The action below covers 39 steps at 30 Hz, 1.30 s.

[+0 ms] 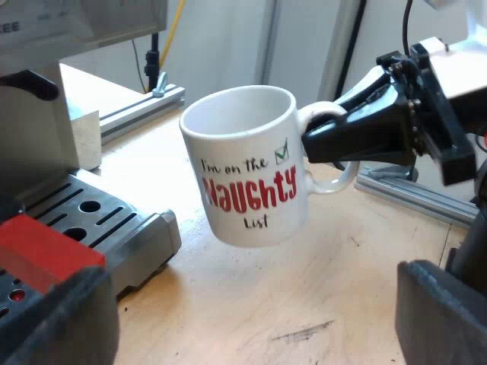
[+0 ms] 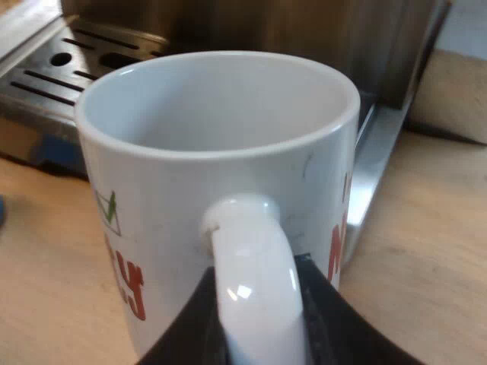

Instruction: Remove mug from coffee machine

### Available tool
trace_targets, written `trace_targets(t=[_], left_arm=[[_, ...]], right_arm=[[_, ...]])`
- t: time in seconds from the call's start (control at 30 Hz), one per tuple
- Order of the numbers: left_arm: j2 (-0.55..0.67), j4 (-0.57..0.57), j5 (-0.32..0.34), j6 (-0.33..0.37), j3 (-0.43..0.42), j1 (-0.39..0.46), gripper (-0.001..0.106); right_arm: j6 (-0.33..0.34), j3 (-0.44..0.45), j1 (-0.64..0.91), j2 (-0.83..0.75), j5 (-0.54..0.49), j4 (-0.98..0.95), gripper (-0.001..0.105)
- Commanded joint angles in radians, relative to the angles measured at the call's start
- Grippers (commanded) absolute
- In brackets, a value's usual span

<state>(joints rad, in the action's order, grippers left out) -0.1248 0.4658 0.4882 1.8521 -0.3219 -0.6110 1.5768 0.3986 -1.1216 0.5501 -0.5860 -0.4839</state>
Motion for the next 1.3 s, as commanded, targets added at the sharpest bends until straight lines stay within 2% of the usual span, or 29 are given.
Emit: trace_targets(t=[0.03, 0.1, 0.17, 0.23, 0.27, 0.63, 0.73, 0.87, 1.3], left_arm=[[0.003, -0.012, -0.013, 0.013, -0.009, -0.017, 0.077], [0.003, -0.012, -0.013, 0.013, -0.009, -0.018, 0.077], [0.003, -0.012, -0.013, 0.013, -0.009, -0.018, 0.077], [0.003, -0.012, -0.013, 0.013, 0.001, -0.018, 0.077], [0.003, -0.012, -0.013, 0.013, 0.006, -0.018, 0.077], [0.003, -0.014, -0.013, 0.013, 0.029, -0.018, 0.077], [0.003, -0.014, -0.013, 0.013, 0.029, -0.018, 0.077], [0.003, -0.014, -0.013, 0.013, 0.029, -0.018, 0.077], [0.003, -0.014, -0.013, 0.013, 0.029, -0.018, 0.077]], right_arm=[[-0.136, 0.019, 0.002, -0.016, -0.097, -0.038, 0.0], [-0.188, 0.011, 0.002, -0.016, -0.122, -0.045, 0.0], [-0.203, 0.002, 0.002, -0.016, -0.161, -0.045, 0.0], [-0.205, -0.004, 0.002, -0.016, -0.181, -0.045, 0.0], [-0.205, -0.02, 0.002, -0.016, -0.241, -0.048, 0.0], [-0.205, -0.04, 0.002, -0.01, -0.454, -0.046, 0.0], [-0.205, -0.044, 0.002, -0.008, -0.459, -0.039, 0.0], [-0.205, -0.14, 0.002, -0.007, -0.461, 0.083, 0.0], [-0.205, -0.26, 0.032, 0.005, -0.492, 0.237, 0.0]])
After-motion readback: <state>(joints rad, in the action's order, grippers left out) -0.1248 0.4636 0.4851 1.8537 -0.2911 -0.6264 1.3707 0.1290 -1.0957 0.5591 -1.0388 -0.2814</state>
